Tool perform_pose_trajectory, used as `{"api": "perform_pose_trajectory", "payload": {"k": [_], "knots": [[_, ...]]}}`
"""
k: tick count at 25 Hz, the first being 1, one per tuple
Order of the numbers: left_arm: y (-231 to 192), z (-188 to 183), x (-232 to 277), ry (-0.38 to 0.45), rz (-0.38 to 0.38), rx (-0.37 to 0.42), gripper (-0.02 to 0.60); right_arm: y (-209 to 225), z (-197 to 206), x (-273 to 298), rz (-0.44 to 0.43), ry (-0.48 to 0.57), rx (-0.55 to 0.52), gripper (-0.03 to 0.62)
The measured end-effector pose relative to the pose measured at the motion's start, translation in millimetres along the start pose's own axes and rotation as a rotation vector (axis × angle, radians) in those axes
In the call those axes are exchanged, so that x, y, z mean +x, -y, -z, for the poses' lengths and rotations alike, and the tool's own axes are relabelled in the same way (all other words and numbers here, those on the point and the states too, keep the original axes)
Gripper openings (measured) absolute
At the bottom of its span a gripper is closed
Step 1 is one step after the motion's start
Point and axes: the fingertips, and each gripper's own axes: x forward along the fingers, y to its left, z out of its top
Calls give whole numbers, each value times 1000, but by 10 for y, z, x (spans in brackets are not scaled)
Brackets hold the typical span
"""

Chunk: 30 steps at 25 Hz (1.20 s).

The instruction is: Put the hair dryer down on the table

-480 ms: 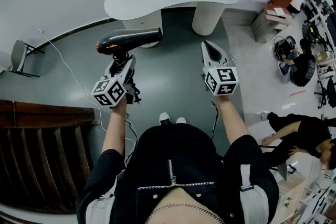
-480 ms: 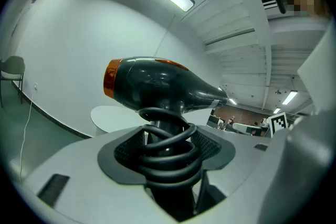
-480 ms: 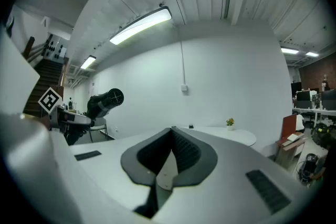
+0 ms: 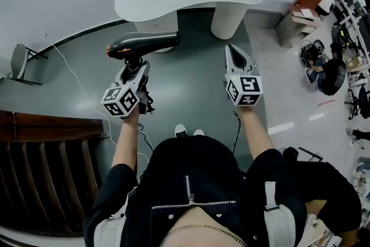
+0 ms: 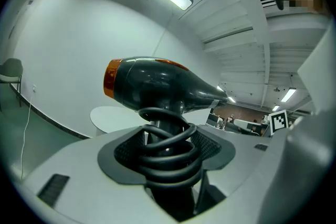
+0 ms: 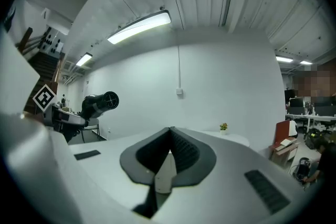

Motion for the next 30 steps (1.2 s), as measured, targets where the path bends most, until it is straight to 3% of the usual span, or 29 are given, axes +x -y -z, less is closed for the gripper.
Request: {"api": "perform_pose_trajectory", "payload": {"k": [15, 30], "knots": [[-231, -53, 105, -27, 66, 2, 282, -315, -2, 73, 7, -13, 21, 6], [-262, -40, 749, -63, 70, 1, 282, 48, 255, 533, -13, -70, 60, 6]]}}
